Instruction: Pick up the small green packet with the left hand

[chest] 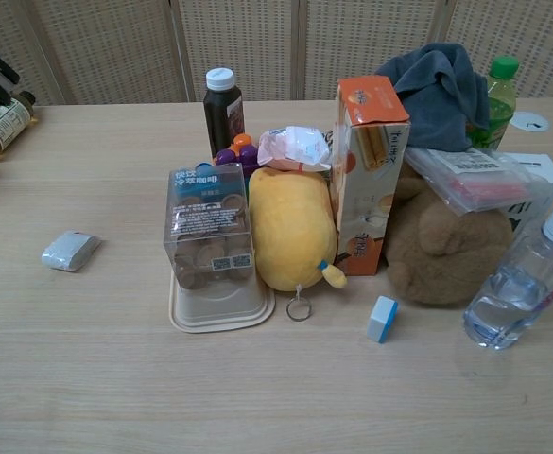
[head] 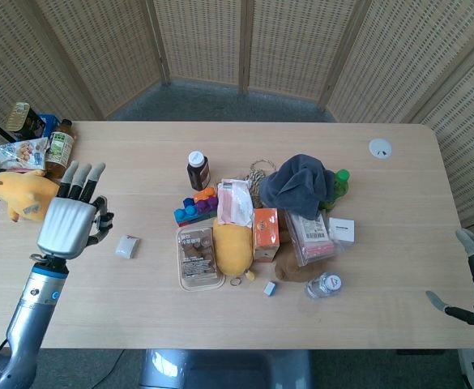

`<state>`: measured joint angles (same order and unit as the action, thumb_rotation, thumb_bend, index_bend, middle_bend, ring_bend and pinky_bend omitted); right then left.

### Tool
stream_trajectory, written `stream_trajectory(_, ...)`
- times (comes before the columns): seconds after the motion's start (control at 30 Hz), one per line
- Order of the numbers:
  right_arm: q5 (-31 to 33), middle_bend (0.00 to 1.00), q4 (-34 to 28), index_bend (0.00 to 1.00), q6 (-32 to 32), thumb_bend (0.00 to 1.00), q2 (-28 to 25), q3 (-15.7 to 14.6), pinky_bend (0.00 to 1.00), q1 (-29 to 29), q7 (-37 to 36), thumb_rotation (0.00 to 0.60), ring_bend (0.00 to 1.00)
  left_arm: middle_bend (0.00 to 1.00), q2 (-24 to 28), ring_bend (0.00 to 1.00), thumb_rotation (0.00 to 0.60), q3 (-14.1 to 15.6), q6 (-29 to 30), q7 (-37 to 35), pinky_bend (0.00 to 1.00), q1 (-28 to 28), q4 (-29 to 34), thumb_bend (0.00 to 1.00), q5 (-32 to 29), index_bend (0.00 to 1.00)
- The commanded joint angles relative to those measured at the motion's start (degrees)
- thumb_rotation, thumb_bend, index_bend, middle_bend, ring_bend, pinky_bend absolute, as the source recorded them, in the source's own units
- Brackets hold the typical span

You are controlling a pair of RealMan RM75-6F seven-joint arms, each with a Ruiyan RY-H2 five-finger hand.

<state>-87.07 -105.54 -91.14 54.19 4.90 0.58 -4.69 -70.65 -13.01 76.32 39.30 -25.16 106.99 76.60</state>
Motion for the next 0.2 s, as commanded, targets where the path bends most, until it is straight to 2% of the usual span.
stream_trajectory(0.03, -0.03, 0.0, -0.02, 0.0, -0.06, 0.0, 0.01, 0.01, 0.0, 0.02, 0.01, 0.597, 0.0, 0.0, 0.31, 0.0, 0.6, -0.33, 0.11, 0.48, 0.0, -0.52, 0.64, 0.0, -0.17, 0.7)
stream_trajectory(0.2, 0.12, 0.0, 0.02, 0.0, 0.01, 0.0, 0.04, 0.07, 0.0, -0.02, 0.05, 0.6, 0.0, 0.0, 0.55, 0.0, 0.6, -0.4, 0.36, 1.31, 0.0, -1.08, 1.22, 0.0, -0.63, 0.7)
